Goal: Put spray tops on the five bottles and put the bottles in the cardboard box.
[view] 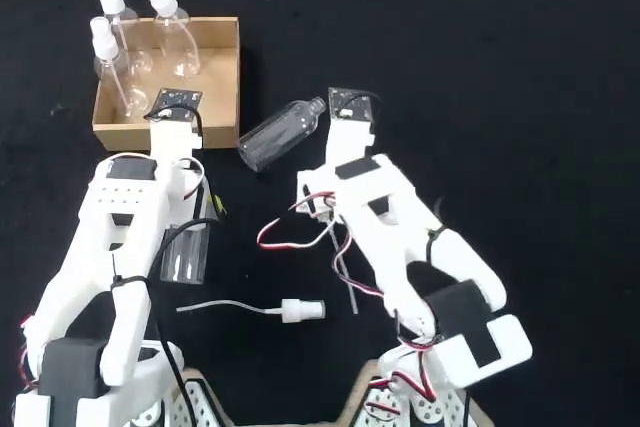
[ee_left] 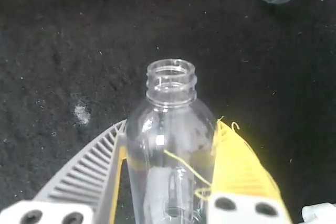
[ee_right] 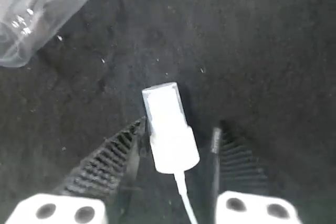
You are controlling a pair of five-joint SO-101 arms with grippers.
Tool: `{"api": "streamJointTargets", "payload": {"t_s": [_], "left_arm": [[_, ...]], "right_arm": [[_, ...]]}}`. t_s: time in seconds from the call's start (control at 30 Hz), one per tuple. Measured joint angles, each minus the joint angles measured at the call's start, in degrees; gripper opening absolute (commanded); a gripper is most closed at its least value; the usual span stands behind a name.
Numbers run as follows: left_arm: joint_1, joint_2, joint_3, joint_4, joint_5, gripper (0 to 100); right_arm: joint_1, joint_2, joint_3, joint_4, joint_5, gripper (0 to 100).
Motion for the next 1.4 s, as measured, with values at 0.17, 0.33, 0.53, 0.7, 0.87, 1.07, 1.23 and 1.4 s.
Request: {"api": "streamJointTargets", "payload": {"t_s": [0.17,0.33,0.53,0.7,0.87,1.07,1.23,1.4], "left_arm": [[0.0,0.0,0.0,0.0,0.0,15],[0.0,0.0,0.0,0.0,0.0,15],[0.0,0.0,0.0,0.0,0.0,15],[0.0,0.0,0.0,0.0,0.0,15],[0.0,-0.18,1.41,-0.18,0.0,15],[0.0,-0.18,1.41,-0.18,0.0,15],[0.0,-0.18,1.41,-0.18,0.0,15],[0.0,-0.18,1.41,-0.18,0.0,15]], "right_arm": [[1.76,0.0,-1.85,2.73,6.95,1.8],[11.34,0.0,-6.33,6.68,19.25,2.2],[17.49,0.26,-8.79,9.41,35.08,14.6],[17.41,1.41,-8.35,10.55,37.01,20.4],[17.23,1.41,-10.11,16.53,37.19,20.8],[17.32,1.41,-14.07,21.36,37.63,20.5],[17.32,1.41,-12.04,16.79,41.14,20.4],[15.91,1.41,-9.58,14.95,43.87,20.4]]}}
